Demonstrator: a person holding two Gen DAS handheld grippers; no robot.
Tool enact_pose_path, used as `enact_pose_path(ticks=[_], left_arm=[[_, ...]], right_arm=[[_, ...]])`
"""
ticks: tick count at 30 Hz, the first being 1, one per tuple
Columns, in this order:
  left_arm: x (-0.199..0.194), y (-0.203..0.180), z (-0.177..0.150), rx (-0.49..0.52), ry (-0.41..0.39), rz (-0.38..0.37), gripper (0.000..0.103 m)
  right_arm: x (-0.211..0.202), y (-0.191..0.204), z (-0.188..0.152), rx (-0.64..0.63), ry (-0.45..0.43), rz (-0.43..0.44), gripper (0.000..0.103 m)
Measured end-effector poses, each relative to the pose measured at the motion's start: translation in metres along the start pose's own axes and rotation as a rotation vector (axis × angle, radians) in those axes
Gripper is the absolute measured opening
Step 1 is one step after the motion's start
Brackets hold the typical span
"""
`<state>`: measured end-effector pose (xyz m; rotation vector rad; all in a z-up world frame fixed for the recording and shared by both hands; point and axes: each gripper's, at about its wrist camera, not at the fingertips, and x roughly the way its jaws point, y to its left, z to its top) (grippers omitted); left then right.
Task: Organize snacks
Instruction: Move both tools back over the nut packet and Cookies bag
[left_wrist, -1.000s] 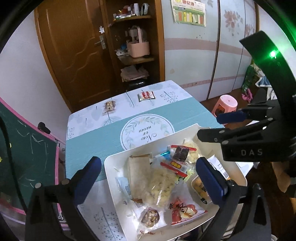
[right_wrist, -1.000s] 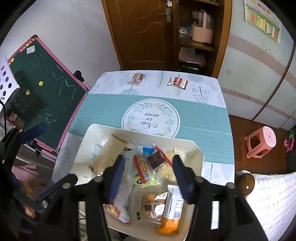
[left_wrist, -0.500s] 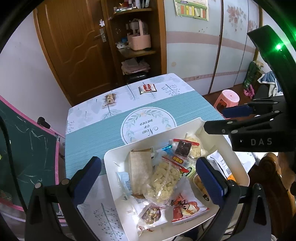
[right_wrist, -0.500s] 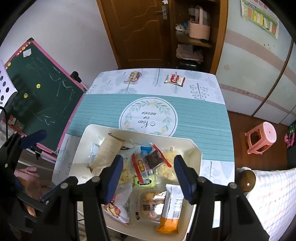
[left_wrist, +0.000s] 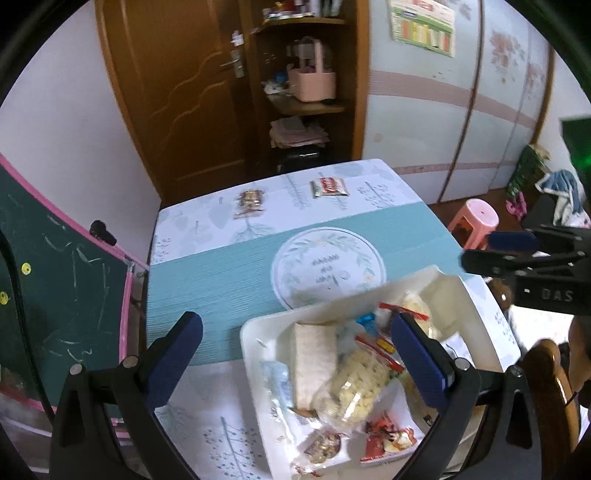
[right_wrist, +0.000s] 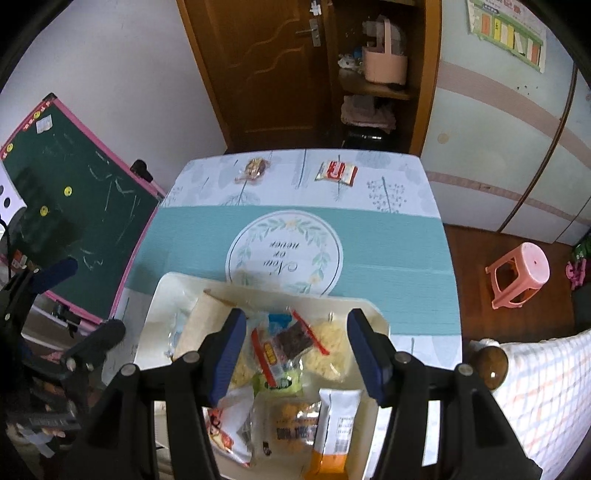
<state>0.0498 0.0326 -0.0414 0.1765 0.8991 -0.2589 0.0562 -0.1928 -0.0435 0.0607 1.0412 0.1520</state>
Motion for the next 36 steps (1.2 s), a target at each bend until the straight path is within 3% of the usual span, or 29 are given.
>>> enact_pose_path(ticks=[6, 13, 21, 24, 28, 32, 36], left_arm=[[-0.007, 0.040, 0.050, -0.021, -0.023, 0.097, 0.102], [-0.031, 0.083, 0.141, -0.024, -0.105, 0.264, 0.102], [-0.029, 0.111, 0.245, -0.046, -0.169, 0.327, 0.102], [0.001, 0.113, 0.278, -0.032, -0.176, 0.333, 0.102], [0.081, 0.114, 0.302, -0.001, -0.134, 0.271, 0.102], [0.172, 0.112, 0.294, 0.006, -0.040, 0.236, 0.102], [0.263, 0.103, 0.266, -0.006, 0.076, 0.167, 0.102]], right_arm=[[-0.011, -0.012, 0.043, 0.015, -0.038, -0.014, 0.057], [-0.051, -0.030, 0.132, 0.057, -0.126, -0.058, 0.057], [-0.072, -0.033, 0.237, 0.046, -0.224, -0.140, 0.059], [-0.051, -0.040, 0.269, 0.037, -0.234, -0.185, 0.071], [0.013, -0.062, 0.297, 0.089, -0.173, -0.192, 0.071], [0.103, -0.086, 0.301, 0.151, -0.045, -0.149, 0.071], [0.181, -0.100, 0.286, 0.189, 0.056, -0.123, 0.071]])
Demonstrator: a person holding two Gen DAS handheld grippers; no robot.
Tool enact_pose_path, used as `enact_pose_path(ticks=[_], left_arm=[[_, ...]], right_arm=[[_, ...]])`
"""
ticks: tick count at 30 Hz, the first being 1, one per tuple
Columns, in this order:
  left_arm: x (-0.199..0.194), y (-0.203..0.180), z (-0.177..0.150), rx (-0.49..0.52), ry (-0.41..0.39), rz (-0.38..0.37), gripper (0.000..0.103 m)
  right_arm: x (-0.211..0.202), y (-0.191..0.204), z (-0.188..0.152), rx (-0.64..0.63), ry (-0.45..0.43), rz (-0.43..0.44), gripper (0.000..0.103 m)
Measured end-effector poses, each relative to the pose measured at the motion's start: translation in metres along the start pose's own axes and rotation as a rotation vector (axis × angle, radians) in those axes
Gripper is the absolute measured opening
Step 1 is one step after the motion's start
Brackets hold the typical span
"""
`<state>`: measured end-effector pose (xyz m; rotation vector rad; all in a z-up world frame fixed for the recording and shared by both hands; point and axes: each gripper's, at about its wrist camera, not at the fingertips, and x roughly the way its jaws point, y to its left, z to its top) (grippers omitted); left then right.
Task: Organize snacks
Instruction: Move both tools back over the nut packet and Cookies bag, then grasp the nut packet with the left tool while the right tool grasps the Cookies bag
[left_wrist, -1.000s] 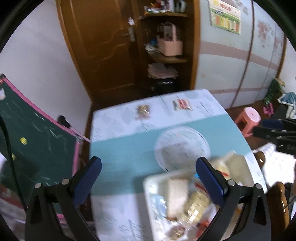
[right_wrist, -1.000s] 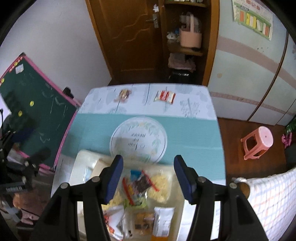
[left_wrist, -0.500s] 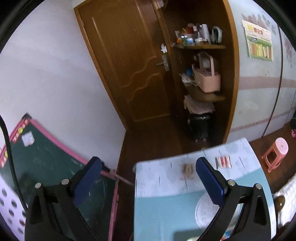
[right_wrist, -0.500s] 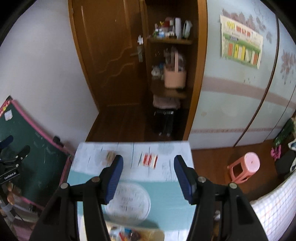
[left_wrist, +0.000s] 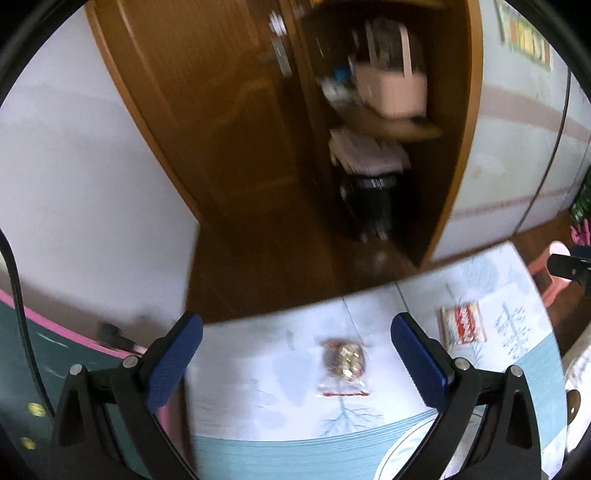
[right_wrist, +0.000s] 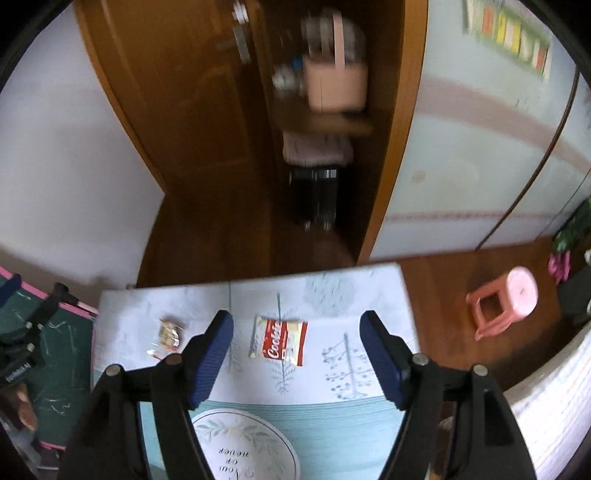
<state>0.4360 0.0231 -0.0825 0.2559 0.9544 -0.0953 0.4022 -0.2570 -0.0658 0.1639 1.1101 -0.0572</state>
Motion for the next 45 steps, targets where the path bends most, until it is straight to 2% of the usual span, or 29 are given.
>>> enact_pose_path(ticks=[6, 10, 16, 23, 26, 27, 28, 30, 37, 40, 45], left_arm=[[0.086, -0.033, -0.031, 0.017, 0.121, -0.033, 0.102], [0.116, -0.042, -0.047, 0.013, 0.170, -0.043, 0.102], [0.142, -0.046, -0.057, -0.006, 0.203, -0.055, 0.102], [0.156, -0.047, -0.056, -0.020, 0.226, -0.051, 0.101], [0.158, -0.049, -0.056, -0.021, 0.238, -0.055, 0.092], [0.160, -0.049, -0.057, -0.020, 0.244, -0.057, 0.082], [0.161, -0.050, -0.057, -0.021, 0.256, -0.059, 0.067], [0.165, -0.048, -0.058, -0.044, 0.271, -0.086, 0.054], [0.162, -0.043, -0.064, -0.066, 0.274, -0.060, 0.047], [0.159, -0.041, -0.068, -0.080, 0.293, -0.055, 0.047], [0.136, -0.036, -0.073, -0.086, 0.293, -0.059, 0.047]], right_arm=[[0.089, 0.002, -0.020, 0.056, 0.111, 0.042, 0.072], [0.129, 0.009, -0.033, 0.059, 0.158, 0.067, 0.081], [0.161, 0.019, -0.041, 0.086, 0.179, 0.065, 0.089], [0.179, 0.033, -0.049, 0.056, 0.218, -0.038, 0.090], [0.180, 0.039, -0.050, 0.035, 0.230, -0.061, 0.090], [0.180, 0.040, -0.051, 0.027, 0.233, -0.074, 0.089], [0.180, 0.042, -0.051, 0.020, 0.234, -0.087, 0.086], [0.180, 0.046, -0.053, -0.010, 0.239, -0.115, 0.081], [0.173, 0.047, -0.052, -0.045, 0.243, -0.095, 0.058], [0.169, 0.047, -0.054, -0.060, 0.247, -0.077, 0.054], [0.159, 0.038, -0.065, -0.056, 0.254, -0.061, 0.053]])
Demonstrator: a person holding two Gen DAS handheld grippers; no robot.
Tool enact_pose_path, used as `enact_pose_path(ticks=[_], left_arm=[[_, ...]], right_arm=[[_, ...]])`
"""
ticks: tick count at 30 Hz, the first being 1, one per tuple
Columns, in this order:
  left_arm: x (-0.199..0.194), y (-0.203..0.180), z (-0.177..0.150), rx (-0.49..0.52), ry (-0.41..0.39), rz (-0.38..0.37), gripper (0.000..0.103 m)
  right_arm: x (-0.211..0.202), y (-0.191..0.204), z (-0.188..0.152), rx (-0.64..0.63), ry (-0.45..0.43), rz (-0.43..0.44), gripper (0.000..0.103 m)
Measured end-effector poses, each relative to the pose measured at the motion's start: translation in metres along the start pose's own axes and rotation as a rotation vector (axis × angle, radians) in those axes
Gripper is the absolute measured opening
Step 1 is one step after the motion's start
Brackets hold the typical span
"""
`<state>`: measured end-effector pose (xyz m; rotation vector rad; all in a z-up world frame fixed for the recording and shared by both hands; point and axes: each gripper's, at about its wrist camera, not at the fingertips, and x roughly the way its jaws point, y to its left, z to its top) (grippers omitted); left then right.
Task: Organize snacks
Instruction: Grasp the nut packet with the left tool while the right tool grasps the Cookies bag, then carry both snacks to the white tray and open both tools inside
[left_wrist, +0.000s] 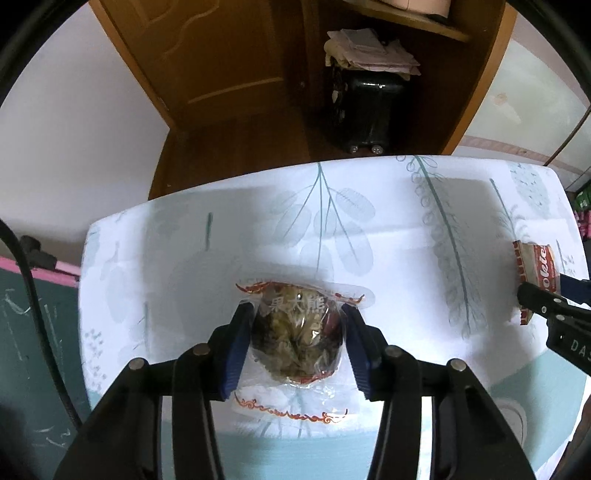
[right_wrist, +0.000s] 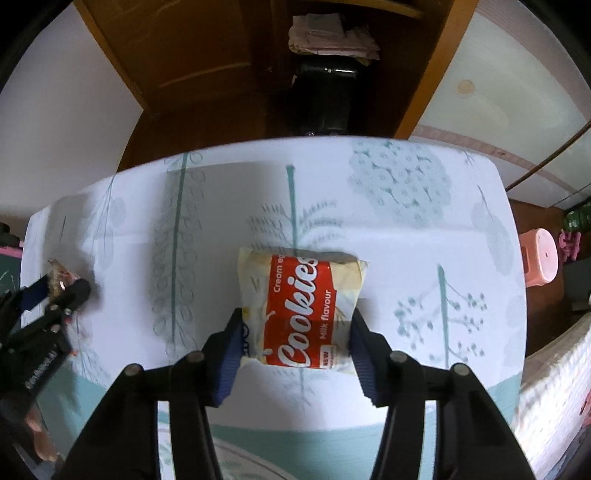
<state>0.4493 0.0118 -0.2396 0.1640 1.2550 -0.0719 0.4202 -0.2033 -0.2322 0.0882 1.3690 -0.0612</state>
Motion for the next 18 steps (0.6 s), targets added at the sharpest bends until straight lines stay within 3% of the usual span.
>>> enact_pose_path(ticks=[7, 18], left_arm=[[-0.076, 0.003, -0.028, 0.029, -0.069, 0.003, 0.047], [-0.235, -0.006, -0.099, 0.073, -0.242, -0.017, 0.047]], right_arm=[[-0.050, -0.016, -0.034, 0.016, -0.046, 0.039, 0.053], [-0.209, -0.016, -0.113, -0.033, -0.260, 0.116, 0.054]])
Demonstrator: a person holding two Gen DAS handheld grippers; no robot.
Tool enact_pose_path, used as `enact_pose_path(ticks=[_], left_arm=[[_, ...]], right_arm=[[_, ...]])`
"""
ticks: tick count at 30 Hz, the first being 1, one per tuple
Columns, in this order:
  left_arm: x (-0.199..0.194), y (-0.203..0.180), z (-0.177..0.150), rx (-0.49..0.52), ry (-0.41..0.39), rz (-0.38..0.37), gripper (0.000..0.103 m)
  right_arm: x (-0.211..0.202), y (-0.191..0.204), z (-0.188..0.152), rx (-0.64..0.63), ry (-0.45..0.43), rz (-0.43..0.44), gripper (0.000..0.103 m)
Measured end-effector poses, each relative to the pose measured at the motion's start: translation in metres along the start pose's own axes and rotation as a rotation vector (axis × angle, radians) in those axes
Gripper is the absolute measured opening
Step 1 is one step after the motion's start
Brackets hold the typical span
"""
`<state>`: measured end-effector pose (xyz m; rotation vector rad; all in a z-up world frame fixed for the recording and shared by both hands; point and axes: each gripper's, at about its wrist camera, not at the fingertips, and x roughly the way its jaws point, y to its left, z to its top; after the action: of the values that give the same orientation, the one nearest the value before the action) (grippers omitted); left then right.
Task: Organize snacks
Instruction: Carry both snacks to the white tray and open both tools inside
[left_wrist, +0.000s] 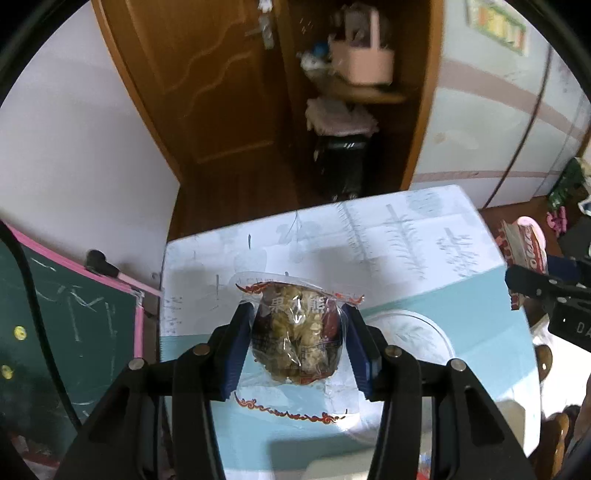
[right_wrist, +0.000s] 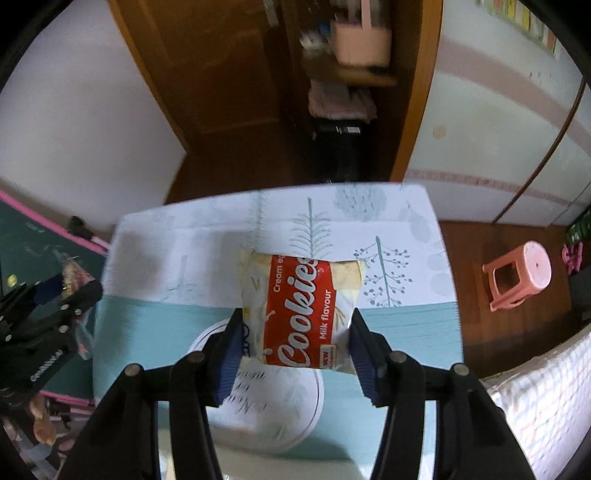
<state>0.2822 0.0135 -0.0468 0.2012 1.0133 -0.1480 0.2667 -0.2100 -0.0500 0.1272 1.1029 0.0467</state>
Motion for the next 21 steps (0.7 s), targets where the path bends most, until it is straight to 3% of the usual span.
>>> enact_pose_path(ticks=[4, 10, 17, 21], left_arm=[[-0.066, -0.012, -0.028, 0.038, -0.072, -0.012, 0.047], [-0.135, -0.036, -0.072, 0.092, -0.135, -0.022, 0.047], [-0.184, -0.051, -0.119, 0.118, -0.194, -0.034, 0.048], [-0.196, -0.049, -0.149, 0.092, -0.193, -0.111, 0.048]], right_arm=[[-0.055, 0.015, -0.022, -0.034, -0.075, 0.035, 0.054], [-0.123, 0.031, -0.064, -0.078, -0.170, 0.088, 0.054], [-0.165, 0.033, -0.112, -0.107, -0.235, 0.126, 0.054], [-0.175, 0.028, -0.143, -0.098, -0.267, 0.143, 0.054]])
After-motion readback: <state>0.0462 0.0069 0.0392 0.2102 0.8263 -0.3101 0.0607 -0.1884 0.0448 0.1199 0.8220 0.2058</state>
